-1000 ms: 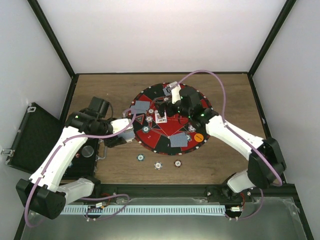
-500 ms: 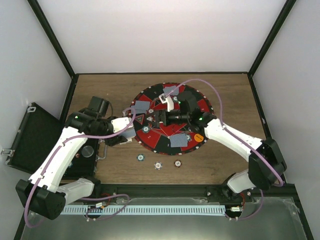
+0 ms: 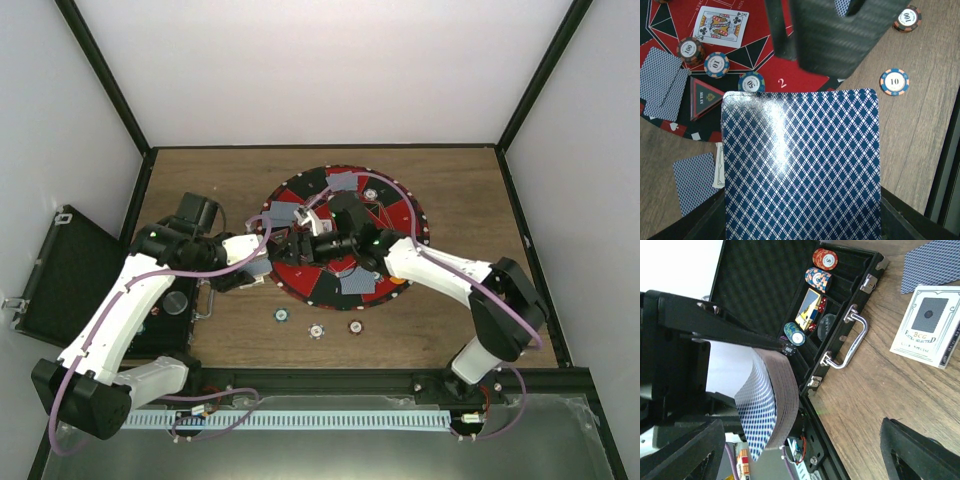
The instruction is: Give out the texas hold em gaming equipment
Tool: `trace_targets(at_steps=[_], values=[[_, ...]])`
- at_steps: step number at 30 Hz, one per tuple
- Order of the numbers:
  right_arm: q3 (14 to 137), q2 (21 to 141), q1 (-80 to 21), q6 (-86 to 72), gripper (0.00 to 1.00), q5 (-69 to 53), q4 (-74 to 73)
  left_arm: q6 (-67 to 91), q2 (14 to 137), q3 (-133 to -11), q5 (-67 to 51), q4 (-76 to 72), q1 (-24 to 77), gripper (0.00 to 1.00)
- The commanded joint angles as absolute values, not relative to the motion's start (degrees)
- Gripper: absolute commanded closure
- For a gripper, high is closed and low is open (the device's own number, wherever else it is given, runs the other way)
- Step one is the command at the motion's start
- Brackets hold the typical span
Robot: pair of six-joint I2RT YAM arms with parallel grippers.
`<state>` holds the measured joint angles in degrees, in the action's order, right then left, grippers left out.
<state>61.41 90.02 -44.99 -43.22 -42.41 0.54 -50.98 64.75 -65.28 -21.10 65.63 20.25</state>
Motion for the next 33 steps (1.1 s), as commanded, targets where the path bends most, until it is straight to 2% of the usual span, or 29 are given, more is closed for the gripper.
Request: trace_targets(at_steps=[1,20,28,33], values=[[65.2,93.0,-45.9,-48.3,0.14,-45.3,5.8,-51.0,64.5,-65.1,-22.5,64.6,20.3,0.95],[71.4,103.4,-47.8,-53.6,0.23,-48.7,9.0,-51.2,64.6,-66.0,-22.2,65.1,20.3,0.95],[70.0,104.5,-46.9,-53.0,0.27,-49.7,8.0,-51.3,64.4,-66.5,-22.0,65.4,20.3,0.95],[66.9,103.2,-45.0,-52.9,0.34,-50.2,8.4,-51.5,64.4,-66.5,-22.0,65.6,20.3,0.95]])
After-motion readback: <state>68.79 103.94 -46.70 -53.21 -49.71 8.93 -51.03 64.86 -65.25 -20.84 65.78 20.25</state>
